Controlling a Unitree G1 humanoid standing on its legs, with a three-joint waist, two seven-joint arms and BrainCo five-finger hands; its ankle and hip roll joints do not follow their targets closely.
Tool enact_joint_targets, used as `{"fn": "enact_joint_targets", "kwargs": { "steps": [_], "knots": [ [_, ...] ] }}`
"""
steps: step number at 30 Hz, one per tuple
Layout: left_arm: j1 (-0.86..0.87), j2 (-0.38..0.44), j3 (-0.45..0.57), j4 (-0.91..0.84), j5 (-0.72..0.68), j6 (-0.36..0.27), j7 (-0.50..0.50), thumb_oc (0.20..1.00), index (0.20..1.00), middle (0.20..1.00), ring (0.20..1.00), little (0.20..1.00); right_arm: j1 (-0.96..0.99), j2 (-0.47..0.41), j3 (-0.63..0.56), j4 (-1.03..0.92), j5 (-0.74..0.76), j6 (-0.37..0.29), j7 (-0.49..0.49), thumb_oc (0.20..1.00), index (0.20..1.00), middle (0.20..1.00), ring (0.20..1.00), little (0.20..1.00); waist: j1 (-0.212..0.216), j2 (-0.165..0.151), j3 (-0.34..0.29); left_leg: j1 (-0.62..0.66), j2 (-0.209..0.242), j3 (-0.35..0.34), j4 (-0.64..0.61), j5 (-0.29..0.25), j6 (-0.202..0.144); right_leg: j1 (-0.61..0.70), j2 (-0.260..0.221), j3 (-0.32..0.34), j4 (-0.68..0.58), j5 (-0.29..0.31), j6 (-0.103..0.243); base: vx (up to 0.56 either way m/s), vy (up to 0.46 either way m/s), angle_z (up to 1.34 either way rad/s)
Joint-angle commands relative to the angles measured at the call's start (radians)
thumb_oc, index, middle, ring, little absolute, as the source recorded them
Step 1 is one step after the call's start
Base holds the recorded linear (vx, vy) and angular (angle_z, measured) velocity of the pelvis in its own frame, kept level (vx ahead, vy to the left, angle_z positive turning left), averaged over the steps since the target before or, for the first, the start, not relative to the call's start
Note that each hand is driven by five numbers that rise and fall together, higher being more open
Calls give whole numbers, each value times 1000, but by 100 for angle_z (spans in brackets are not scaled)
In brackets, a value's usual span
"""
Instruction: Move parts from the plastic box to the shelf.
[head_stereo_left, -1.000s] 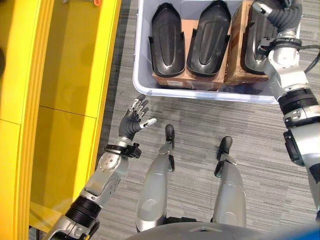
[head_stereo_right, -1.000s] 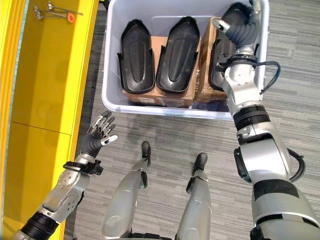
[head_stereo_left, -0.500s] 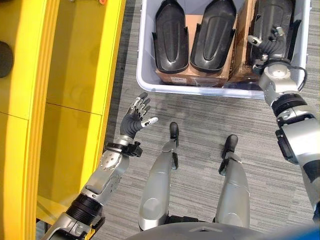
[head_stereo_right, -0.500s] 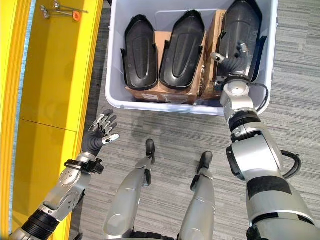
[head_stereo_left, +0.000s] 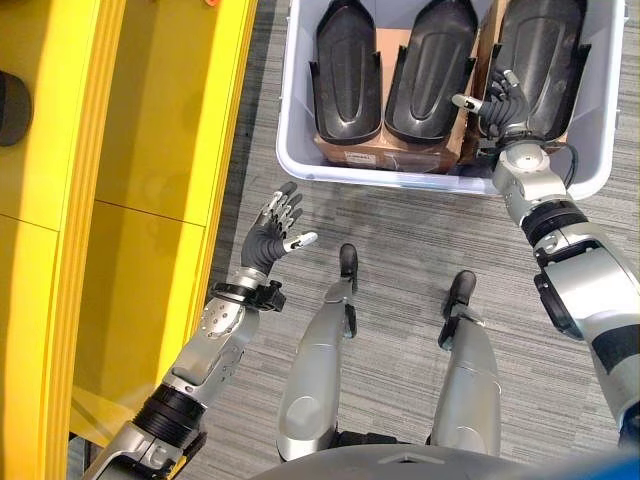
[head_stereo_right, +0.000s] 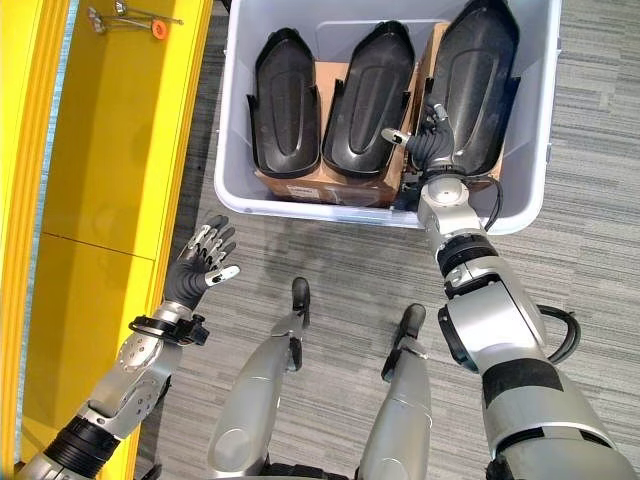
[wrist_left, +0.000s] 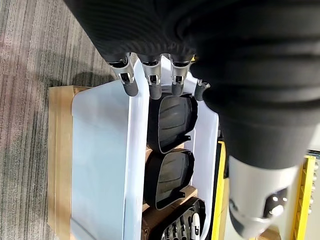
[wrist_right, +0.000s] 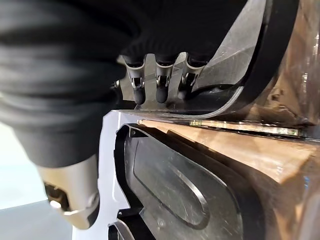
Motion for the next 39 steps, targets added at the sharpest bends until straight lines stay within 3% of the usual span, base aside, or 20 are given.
{"fn": "enact_joint_targets", "kwargs": {
  "steps": [1,11,19,28,34,39],
  "knots": [
    [9,26,-24,-85,8,-46,-23,1000,1000,1000,1000,1000,72,21,-1,3,3,11,25,1000,1000,1000,1000,1000,29,11,-17,-22,49,-56,112,-130,-51,55,-5,1,-41,15,23,-25,4,7],
    [31,27,0,-83,13,-42,-24,1000,1000,1000,1000,1000,201,-20,98,-340,-43,-1,79,1000,1000,1000,1000,1000,8,-13,-11,-19,56,-51,111,-124,-52,54,-1,3,-42,20,22,-4,0,1],
    [61,59,19,-104,12,-47,-32,1000,1000,1000,1000,1000,301,-170,153,-701,-95,-36,125,1000,1000,1000,1000,1000,-19,-38,-6,-21,64,-51,115,-123,-56,55,-2,1,-47,26,25,-2,-1,0],
    [79,61,49,-119,14,-50,-30,1000,1000,1000,1000,1000,358,-292,19,-1053,-183,-109,51,1000,1000,1000,1000,1000,-43,-55,-10,-24,68,-43,110,-99,-49,54,-4,0,-62,57,24,-29,4,0],
    [87,53,64,-122,5,-48,-24,1000,1000,1000,1000,1000,416,-269,-96,-1169,-240,-137,-17,1000,1000,1000,1000,1000,-56,-61,-13,-23,70,-43,113,-103,-51,59,-3,0,-66,58,26,0,0,0],
    [92,46,71,-122,6,-49,-11,1000,1000,1000,1000,1000,433,-207,-145,-1152,-338,-117,-108,1000,1000,1000,1000,1000,-62,-65,-16,-22,72,-43,113,-104,-51,65,0,3,-71,57,25,1,-2,-3]
  ]
}}
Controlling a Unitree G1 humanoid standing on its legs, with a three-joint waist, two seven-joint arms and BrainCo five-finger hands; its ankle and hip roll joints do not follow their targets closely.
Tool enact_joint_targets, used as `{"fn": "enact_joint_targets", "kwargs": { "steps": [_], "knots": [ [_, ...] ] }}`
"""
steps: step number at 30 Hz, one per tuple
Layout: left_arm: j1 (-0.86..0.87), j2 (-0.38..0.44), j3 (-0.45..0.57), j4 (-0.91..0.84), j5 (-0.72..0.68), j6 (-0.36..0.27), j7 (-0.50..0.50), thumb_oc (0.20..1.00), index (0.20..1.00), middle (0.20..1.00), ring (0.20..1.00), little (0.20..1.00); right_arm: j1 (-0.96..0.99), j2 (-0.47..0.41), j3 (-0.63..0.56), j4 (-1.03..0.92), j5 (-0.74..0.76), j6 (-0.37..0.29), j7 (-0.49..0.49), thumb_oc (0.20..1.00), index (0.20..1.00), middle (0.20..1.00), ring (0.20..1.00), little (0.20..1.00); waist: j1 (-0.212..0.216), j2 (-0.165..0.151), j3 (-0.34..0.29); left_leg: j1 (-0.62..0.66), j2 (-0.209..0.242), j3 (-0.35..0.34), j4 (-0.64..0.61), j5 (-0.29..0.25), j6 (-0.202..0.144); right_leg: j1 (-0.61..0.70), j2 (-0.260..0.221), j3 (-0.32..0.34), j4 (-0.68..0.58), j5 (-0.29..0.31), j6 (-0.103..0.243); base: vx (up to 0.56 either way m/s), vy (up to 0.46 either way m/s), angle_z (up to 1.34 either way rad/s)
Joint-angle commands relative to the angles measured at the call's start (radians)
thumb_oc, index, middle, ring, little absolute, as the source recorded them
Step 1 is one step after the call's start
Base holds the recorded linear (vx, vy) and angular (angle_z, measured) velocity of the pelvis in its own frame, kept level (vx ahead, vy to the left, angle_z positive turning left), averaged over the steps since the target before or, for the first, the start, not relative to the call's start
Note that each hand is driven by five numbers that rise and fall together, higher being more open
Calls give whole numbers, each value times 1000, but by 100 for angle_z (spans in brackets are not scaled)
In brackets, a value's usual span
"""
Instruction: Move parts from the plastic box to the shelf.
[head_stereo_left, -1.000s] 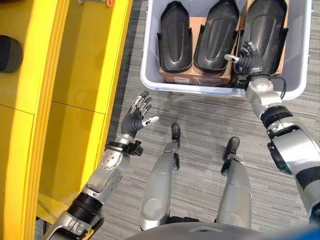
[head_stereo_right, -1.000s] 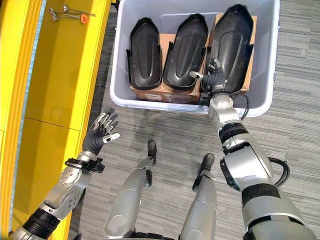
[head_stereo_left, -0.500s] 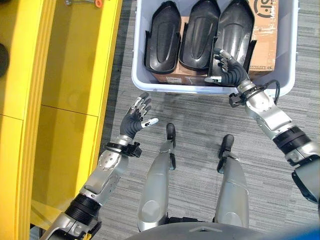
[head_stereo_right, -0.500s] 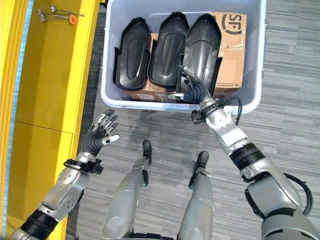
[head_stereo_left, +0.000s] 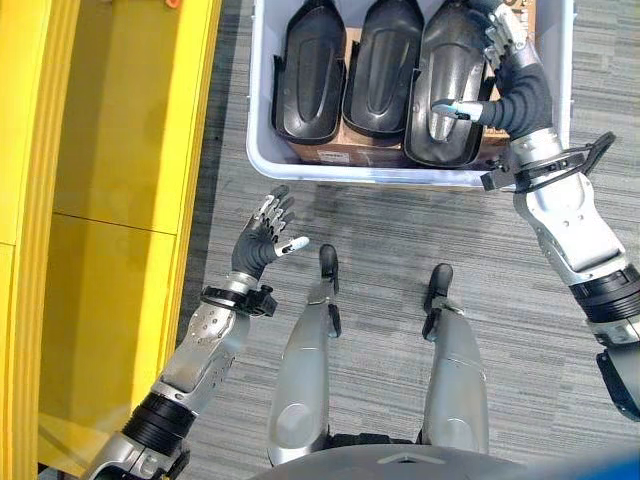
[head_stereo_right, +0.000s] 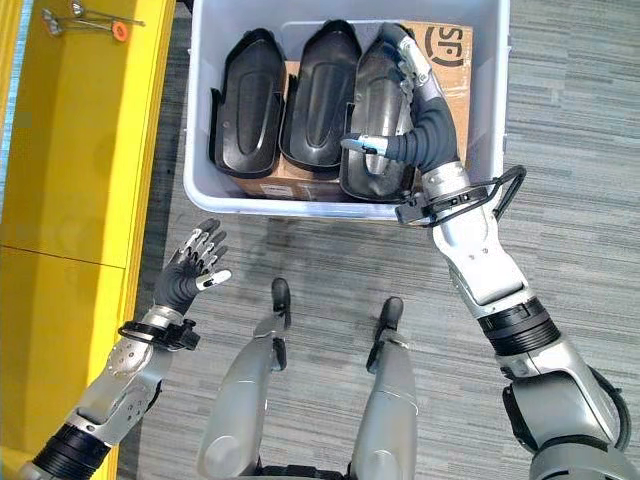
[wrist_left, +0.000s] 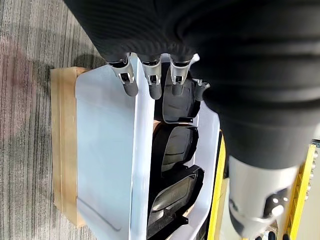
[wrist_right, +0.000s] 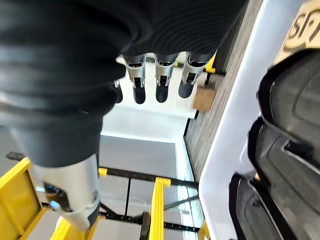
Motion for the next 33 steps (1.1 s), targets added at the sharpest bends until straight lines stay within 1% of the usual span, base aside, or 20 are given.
{"fn": "enact_joint_targets", "kwargs": {
  "steps": [1,2,5,7,8,9,15,19,33],
  "knots": [
    [47,20,27,-102,6,-51,10,1000,1000,1000,1000,1000,-31,31,-64,-4,-83,-41,-91,1000,1000,1000,1000,1000,15,-9,-20,-7,48,-48,95,-99,-44,85,-13,3,-91,66,39,0,0,0],
    [46,14,28,-100,8,-55,22,1000,1000,1000,1000,1000,-32,81,-91,37,-97,-41,-138,1000,1000,1000,1000,1000,18,-6,-19,-8,47,-49,98,-101,-43,84,-12,5,-89,66,39,0,0,0],
    [34,5,17,-91,7,-62,37,1000,1000,1000,1000,1000,-57,152,-107,135,-119,-28,-211,1000,1000,1000,1000,1000,22,1,-20,-5,46,-47,95,-101,-42,86,-12,5,-90,65,38,0,0,0],
    [25,1,12,-85,10,-65,50,1000,1000,1000,1000,1000,-72,174,-115,172,-161,-13,-253,1000,1000,1000,1000,1000,23,5,-19,-7,45,-46,97,-102,-41,83,-12,6,-89,65,37,0,0,0],
    [22,-2,11,-82,16,-69,58,1000,1000,1000,1000,1000,-86,190,-129,211,-198,-3,-300,1000,1000,1000,1000,1000,24,9,-20,-11,44,-47,98,-103,-40,81,-12,6,-87,63,37,0,0,0],
    [20,-4,5,-83,18,-71,62,1000,1000,1000,1000,1000,-96,196,-138,236,-223,6,-329,1000,1000,1000,1000,1000,25,13,-19,-12,43,-48,99,-103,-39,80,-11,7,-86,61,37,0,0,0],
    [9,-4,-4,-78,32,-82,79,1000,1000,1000,1000,1000,-139,207,-160,365,-303,50,-428,1000,1000,1000,1000,1000,31,23,-18,-19,40,-50,102,-106,-34,73,-10,9,-79,58,37,0,0,0],
    [7,1,-11,-78,37,-86,89,1000,1000,1000,1000,1000,-156,213,-169,427,-299,61,-456,1000,1000,1000,1000,1000,33,25,-17,-26,39,-52,105,-106,-34,69,-9,9,-77,58,36,0,0,0],
    [4,12,-28,-77,41,-93,108,1000,1000,1000,1000,1000,-202,226,-134,655,-226,73,-466,1000,1000,1000,1000,1000,35,30,-6,-39,38,-52,115,-109,-31,54,-7,11,-64,57,34,0,0,0]
  ]
}}
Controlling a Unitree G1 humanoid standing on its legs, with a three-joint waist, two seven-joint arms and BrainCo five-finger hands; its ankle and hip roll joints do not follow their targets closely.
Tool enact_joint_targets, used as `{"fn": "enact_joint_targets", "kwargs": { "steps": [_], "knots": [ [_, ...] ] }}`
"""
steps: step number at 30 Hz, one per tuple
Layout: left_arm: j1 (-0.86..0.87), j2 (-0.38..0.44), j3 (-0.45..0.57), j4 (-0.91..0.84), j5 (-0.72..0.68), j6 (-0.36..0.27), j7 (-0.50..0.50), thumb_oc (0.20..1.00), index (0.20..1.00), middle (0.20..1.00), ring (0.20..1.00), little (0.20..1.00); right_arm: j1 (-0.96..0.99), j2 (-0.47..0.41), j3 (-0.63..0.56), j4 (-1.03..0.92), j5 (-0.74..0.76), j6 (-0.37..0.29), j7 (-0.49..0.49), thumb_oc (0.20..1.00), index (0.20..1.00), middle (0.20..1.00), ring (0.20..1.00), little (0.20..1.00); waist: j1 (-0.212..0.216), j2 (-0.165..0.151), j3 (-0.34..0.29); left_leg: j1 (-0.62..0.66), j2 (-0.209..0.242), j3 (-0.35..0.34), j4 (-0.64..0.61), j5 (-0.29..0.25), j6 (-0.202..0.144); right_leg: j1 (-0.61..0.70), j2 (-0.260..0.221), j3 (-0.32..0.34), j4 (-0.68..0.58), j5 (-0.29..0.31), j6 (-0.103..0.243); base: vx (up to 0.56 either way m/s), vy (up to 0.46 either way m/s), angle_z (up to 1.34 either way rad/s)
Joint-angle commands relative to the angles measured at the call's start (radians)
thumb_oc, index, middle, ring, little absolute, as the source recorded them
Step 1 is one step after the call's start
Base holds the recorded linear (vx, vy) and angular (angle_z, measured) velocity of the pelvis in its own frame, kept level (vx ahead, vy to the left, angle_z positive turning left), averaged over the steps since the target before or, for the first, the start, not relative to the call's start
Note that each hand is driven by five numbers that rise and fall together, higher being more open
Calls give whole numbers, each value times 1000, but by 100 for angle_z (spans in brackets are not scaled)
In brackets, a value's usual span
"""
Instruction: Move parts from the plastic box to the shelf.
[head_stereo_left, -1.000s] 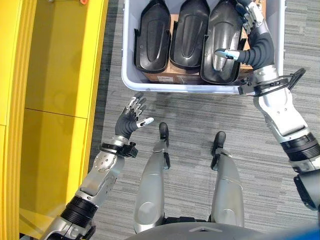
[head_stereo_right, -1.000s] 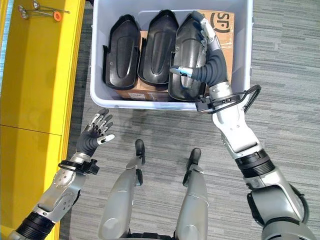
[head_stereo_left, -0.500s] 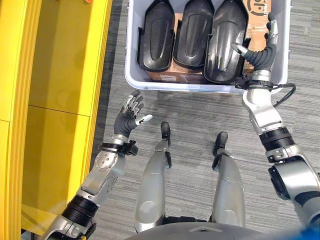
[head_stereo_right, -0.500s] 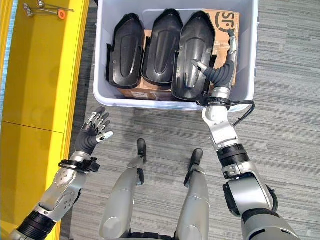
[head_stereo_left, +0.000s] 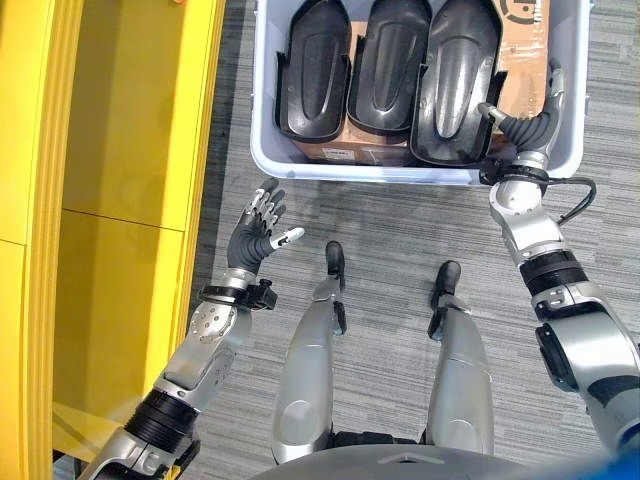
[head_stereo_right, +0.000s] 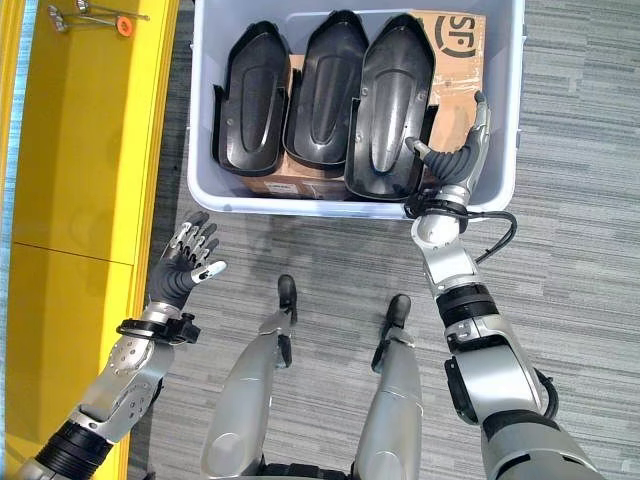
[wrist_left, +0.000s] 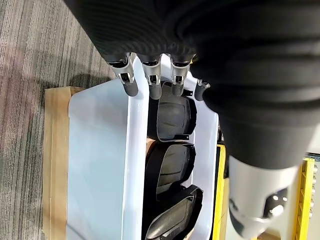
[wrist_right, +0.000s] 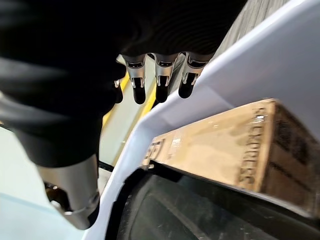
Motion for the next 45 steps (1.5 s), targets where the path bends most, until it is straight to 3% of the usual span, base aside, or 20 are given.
{"fn": "enact_joint_targets", "kwargs": {
  "steps": [1,19,20,29,44,45],
  "knots": [
    [21,18,-13,-78,34,-64,16,1000,1000,1000,1000,1000,-68,-27,9,21,25,-32,-24,1000,1000,1000,1000,1000,15,2,-19,-38,37,-54,117,-108,-31,53,-9,11,-58,56,34,0,0,0],
    [7,26,-35,-87,34,-73,31,1000,1000,1000,1000,1000,-158,-24,119,333,58,-2,8,1000,1000,1000,1000,1000,31,2,0,-56,29,-61,120,-104,-30,49,-10,2,-59,59,33,5,-1,1],
    [4,25,-39,-85,34,-72,31,1000,1000,1000,1000,1000,-162,-23,123,358,58,3,10,1000,1000,1000,1000,1000,33,2,-2,-48,29,-68,125,-132,-37,58,-10,4,-51,34,40,89,-3,8],
    [-16,32,-56,-90,35,-71,39,1000,1000,1000,1000,1000,-242,-30,154,545,85,31,22,1000,1000,1000,1000,1000,51,11,10,-64,17,-73,134,-137,-34,57,-16,-5,-46,32,43,14,5,3],
    [-32,33,-53,-104,42,-54,36,1000,1000,1000,1000,1000,-328,-49,261,760,-68,178,75,1000,1000,1000,1000,1000,79,16,28,-95,1,-87,157,-141,-30,52,-22,-18,-33,27,41,3,4,4],
    [-31,33,-49,-105,42,-52,34,1000,1000,1000,1000,1000,-331,-47,273,766,-87,187,85,551,551,551,551,551,79,16,30,-97,0,-87,159,-141,-30,53,-22,-18,-33,28,41,-13,21,10]
  ]
}}
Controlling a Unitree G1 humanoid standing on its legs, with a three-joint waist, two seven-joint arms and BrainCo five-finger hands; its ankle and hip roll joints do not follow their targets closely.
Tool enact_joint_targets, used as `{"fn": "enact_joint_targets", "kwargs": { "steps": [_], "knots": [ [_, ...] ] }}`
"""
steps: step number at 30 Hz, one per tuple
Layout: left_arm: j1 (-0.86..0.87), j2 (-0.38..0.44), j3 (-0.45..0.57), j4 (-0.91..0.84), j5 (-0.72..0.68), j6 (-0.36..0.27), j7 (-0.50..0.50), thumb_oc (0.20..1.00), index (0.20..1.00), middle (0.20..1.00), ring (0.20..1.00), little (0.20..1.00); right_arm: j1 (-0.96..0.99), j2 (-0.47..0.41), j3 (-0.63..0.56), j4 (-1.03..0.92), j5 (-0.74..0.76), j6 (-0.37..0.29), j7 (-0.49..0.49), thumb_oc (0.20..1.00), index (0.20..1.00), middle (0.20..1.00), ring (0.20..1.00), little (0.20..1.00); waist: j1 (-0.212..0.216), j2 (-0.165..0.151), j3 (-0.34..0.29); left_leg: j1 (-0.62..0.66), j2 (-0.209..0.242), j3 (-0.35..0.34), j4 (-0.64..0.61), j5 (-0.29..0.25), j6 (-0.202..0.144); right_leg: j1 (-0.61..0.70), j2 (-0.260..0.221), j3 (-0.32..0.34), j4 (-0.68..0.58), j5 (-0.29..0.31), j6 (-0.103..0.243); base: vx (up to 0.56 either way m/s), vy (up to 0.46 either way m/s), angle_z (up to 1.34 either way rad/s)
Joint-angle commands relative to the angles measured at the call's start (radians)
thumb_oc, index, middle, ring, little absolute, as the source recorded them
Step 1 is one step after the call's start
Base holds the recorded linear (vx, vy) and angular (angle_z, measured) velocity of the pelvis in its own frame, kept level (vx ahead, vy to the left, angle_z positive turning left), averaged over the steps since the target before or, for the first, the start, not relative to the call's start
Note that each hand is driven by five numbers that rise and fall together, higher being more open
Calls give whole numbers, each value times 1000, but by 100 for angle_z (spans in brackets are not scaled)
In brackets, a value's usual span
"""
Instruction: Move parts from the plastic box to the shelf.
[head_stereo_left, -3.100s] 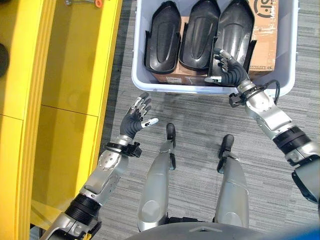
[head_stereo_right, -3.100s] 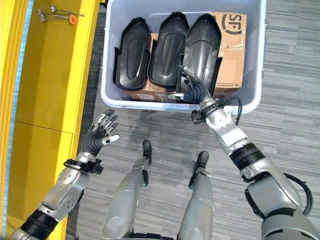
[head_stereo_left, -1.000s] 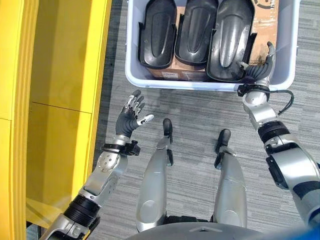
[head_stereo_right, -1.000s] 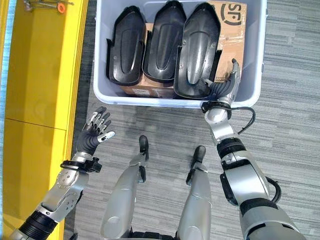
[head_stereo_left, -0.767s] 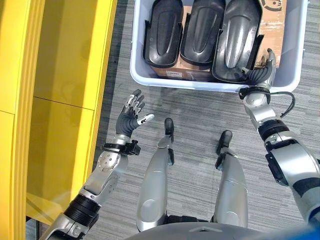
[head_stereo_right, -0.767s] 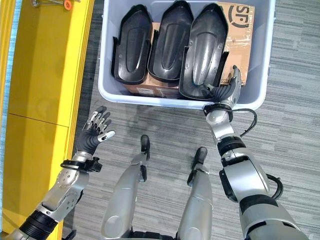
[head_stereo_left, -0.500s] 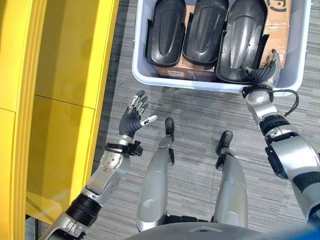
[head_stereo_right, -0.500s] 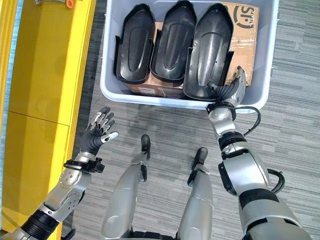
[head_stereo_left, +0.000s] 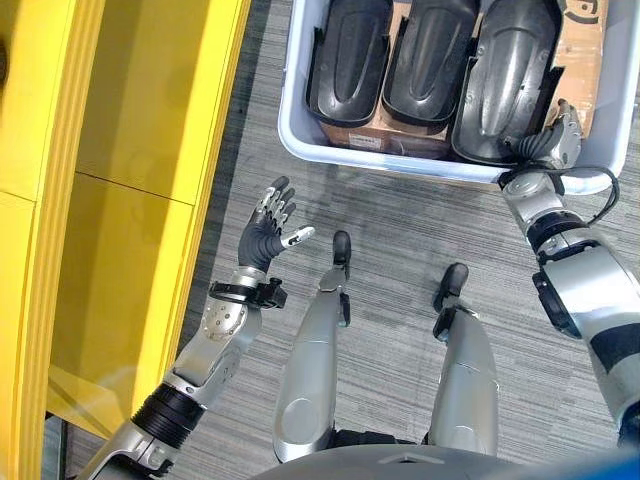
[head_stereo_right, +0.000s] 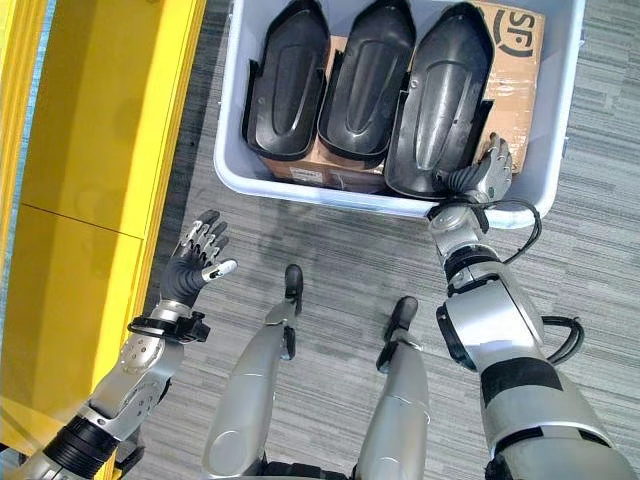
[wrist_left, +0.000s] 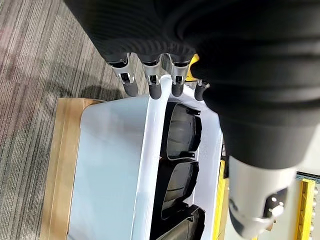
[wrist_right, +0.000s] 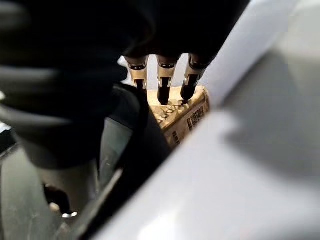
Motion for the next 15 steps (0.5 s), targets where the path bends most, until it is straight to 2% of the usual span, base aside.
{"fn": "enact_joint_targets", "kwargs": {
  "steps": [1,7,15],
  "knots": [
    [7,30,19,-103,40,-34,-12,1000,1000,1000,1000,1000,9,-22,11,18,-64,55,83,200,200,200,200,200,26,12,29,-27,18,-23,128,-144,-20,81,-6,27,-65,43,44,-11,16,16],
    [11,33,33,-102,48,-26,-26,1000,1000,1000,1000,1000,14,-34,31,6,-119,76,96,200,200,200,200,200,27,2,29,-23,0,-34,117,-140,-17,107,-16,14,-80,51,48,-13,20,9],
    [9,38,37,-98,49,-23,-20,1000,1000,1000,1000,1000,20,-51,-34,11,-28,65,84,200,200,200,200,200,32,1,32,-17,-18,-47,113,-138,-13,136,-25,-1,-92,53,52,-7,14,9]
  ]
}}
